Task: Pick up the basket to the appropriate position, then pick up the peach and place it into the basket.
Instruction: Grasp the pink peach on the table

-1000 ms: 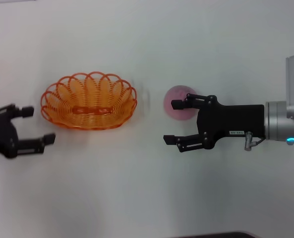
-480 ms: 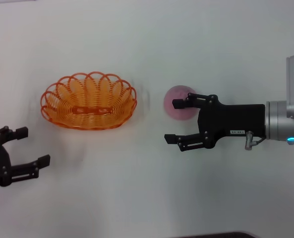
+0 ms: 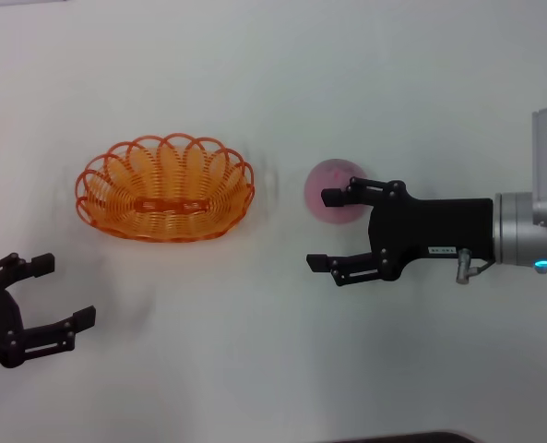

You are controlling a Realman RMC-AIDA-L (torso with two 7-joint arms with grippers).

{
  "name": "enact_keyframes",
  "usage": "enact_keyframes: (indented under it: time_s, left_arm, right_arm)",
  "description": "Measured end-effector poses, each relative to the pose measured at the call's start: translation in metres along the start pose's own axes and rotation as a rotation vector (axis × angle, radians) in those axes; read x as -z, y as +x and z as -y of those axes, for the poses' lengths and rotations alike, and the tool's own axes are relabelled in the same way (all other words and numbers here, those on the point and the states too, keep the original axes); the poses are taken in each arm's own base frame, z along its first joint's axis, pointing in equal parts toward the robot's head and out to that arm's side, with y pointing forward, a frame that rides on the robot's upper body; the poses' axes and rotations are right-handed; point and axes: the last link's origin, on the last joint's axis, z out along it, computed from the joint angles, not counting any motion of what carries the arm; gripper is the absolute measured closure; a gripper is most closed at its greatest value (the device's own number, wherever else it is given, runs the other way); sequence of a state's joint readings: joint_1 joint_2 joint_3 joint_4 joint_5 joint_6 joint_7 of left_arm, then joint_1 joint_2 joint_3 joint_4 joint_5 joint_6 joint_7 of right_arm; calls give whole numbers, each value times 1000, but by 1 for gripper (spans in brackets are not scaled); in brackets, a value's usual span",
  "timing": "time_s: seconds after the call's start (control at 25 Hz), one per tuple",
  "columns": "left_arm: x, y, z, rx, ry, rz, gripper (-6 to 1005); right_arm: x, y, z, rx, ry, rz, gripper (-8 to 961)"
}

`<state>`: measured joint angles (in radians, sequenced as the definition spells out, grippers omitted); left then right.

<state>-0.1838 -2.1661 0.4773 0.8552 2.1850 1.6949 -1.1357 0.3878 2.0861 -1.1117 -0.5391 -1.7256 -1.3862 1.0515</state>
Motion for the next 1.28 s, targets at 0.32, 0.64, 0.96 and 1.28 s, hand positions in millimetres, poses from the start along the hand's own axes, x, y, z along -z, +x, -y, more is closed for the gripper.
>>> enact_keyframes:
  time_s: [0.32,0.64,0.96,1.28]
  left_arm:
    - [-1,1,1,-2,-1,-5,65]
    - [-1,1,1,-1,1,-6,65]
    - [1,1,1,-3,12,-11,65]
    - [2,-2,0,-11,11,-5,65]
  right_arm:
    - [11,0,6,-108,32,5,6]
    - [33,-7,22,-353,58,-15,6]
    - [36,-26,36,-444,78,-115,7]
    - [34,-53,54,-410,107,-286,7]
